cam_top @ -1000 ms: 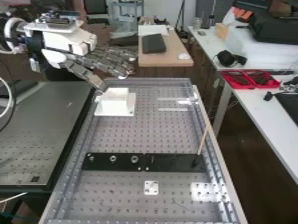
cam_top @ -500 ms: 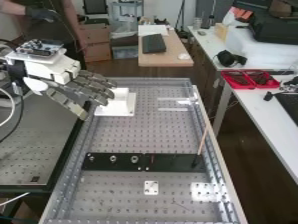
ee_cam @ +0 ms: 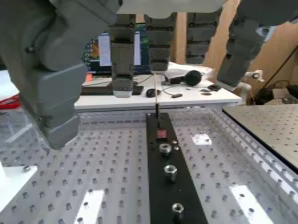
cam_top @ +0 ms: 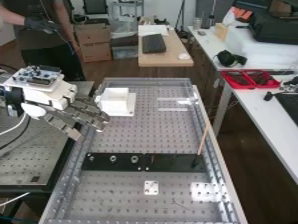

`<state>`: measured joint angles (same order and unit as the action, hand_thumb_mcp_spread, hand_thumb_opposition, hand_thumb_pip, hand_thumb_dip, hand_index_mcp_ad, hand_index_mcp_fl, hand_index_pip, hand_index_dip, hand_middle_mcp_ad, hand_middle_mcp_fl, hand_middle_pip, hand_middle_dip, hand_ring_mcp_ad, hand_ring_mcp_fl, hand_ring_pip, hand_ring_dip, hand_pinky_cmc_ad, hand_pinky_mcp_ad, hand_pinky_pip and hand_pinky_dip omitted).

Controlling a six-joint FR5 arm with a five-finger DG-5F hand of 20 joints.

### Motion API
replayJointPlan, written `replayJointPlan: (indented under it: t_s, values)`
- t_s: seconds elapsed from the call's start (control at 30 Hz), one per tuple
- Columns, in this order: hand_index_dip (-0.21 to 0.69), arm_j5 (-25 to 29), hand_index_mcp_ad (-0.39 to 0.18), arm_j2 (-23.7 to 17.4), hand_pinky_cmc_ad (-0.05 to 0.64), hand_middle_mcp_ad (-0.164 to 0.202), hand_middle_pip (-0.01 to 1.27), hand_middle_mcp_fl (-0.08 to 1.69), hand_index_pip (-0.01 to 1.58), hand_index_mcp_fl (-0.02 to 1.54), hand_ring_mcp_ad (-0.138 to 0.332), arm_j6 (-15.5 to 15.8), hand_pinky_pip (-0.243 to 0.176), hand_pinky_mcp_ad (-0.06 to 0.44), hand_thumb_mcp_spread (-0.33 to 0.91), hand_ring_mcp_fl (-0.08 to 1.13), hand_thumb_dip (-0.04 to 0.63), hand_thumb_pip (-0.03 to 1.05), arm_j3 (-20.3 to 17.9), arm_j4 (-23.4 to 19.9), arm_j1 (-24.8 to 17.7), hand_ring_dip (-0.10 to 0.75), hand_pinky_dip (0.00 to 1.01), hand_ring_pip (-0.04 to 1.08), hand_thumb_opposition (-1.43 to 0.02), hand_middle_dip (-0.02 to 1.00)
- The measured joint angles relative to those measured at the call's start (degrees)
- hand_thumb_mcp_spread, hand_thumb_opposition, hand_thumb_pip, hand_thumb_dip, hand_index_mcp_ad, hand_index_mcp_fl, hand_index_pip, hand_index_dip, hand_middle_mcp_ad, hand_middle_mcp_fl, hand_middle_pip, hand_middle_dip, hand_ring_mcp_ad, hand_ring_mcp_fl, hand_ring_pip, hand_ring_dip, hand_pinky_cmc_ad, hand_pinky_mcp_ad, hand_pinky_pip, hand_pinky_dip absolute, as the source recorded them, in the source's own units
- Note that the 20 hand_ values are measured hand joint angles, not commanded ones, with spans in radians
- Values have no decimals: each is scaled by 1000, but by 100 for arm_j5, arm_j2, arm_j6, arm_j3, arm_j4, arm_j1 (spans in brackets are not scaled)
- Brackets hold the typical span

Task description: Grab the smaller nut and place it in the white container

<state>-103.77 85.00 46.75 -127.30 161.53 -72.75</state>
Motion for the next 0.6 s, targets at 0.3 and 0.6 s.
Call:
replayJointPlan:
  t_s: [0.3, 0.6]
  values:
    - [75, -406, -120, 477, 422, 66, 133, 58, 1262, 7, 162, 250, -93, 347, 330, 0, 141, 604, -107, -675, 359, 138, 480, 99, -817, 288]
    - [79, -536, -126, 911, 421, 63, 133, 54, 1452, 2, 161, 465, -89, 342, 342, 0, 141, 600, -280, -1375, 537, 138, 466, 99, -817, 288]
